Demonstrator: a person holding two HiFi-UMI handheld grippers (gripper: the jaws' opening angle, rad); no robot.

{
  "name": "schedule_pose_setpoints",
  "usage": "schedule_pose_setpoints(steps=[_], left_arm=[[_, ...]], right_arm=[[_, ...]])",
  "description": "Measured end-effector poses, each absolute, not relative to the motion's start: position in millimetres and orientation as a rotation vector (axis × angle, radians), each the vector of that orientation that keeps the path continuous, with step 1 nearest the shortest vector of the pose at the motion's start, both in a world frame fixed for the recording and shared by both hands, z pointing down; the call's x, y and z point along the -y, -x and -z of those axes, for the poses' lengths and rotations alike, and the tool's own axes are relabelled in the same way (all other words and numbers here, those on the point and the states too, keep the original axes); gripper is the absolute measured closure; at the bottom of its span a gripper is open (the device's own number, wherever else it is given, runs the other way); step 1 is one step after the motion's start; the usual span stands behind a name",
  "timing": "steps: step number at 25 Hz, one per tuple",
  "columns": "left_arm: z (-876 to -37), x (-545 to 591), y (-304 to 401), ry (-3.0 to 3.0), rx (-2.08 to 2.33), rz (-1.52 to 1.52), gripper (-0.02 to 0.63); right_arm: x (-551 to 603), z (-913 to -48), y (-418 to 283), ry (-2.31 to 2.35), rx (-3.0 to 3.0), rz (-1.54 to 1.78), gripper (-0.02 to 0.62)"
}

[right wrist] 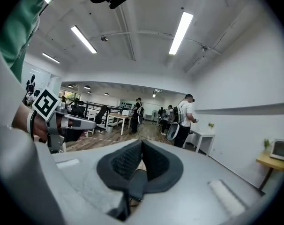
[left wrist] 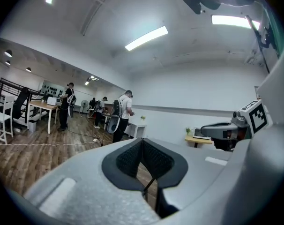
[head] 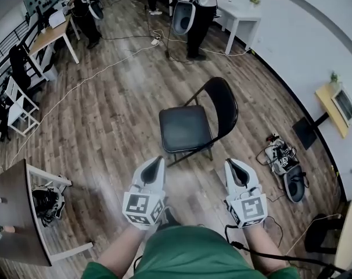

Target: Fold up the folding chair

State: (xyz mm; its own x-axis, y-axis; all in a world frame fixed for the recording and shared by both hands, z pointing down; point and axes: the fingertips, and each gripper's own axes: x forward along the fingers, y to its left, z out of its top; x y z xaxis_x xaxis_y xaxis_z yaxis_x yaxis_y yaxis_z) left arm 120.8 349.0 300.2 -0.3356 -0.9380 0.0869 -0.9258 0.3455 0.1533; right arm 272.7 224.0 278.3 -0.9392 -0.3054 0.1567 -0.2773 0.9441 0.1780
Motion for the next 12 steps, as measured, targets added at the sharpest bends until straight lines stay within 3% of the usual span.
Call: schedule_pose_setpoints(steps=[12], left_arm=[[-327,-359,-45,-1.681,2.39,0.157,0.594]], right_arm=[[-228,-284,-206,-0.471,2.876,0.142,0.592]])
